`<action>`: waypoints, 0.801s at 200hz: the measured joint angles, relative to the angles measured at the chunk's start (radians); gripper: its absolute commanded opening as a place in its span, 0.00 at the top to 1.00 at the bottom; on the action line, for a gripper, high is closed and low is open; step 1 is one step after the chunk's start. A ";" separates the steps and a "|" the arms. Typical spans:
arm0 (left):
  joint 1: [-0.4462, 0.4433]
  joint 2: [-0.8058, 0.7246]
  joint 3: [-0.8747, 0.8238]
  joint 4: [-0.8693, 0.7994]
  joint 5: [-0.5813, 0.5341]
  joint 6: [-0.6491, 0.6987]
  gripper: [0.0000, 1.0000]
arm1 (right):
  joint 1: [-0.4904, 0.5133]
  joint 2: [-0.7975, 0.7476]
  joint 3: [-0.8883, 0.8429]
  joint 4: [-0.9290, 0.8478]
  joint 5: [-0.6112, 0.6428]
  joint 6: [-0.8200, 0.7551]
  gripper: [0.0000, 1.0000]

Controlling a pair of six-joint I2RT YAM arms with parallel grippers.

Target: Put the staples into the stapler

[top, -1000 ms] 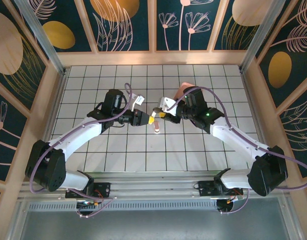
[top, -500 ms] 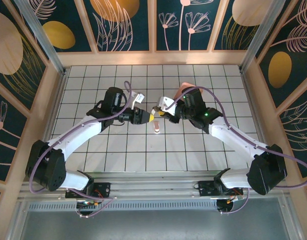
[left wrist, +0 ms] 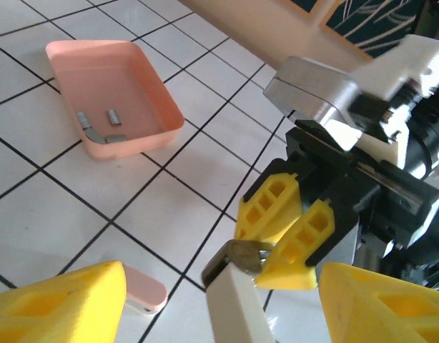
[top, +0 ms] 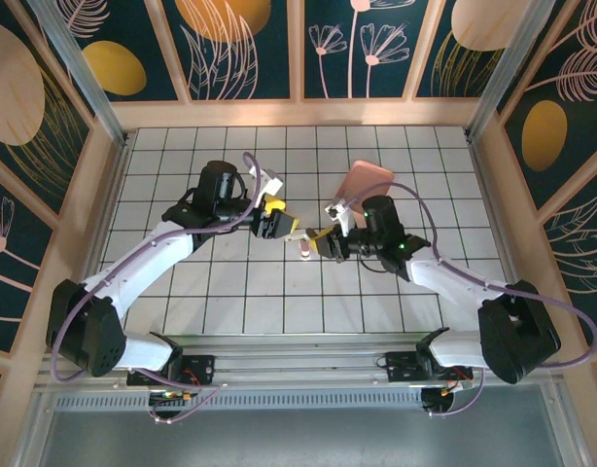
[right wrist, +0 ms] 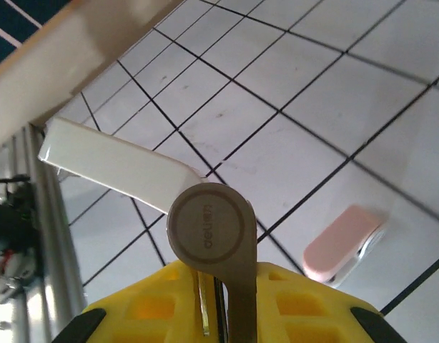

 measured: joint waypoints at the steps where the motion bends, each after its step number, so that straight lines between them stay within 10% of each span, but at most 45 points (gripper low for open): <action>1: 0.000 -0.001 0.000 -0.005 -0.002 0.009 0.29 | -0.001 -0.001 -0.003 0.005 -0.002 0.008 0.84; 63: 0.000 0.003 0.000 -0.132 0.074 0.274 0.37 | -0.031 -0.019 -0.179 0.406 -0.087 0.424 0.84; 160: -0.003 0.015 0.000 -0.063 0.146 0.290 0.57 | -0.028 0.040 -0.185 0.589 -0.143 0.565 0.86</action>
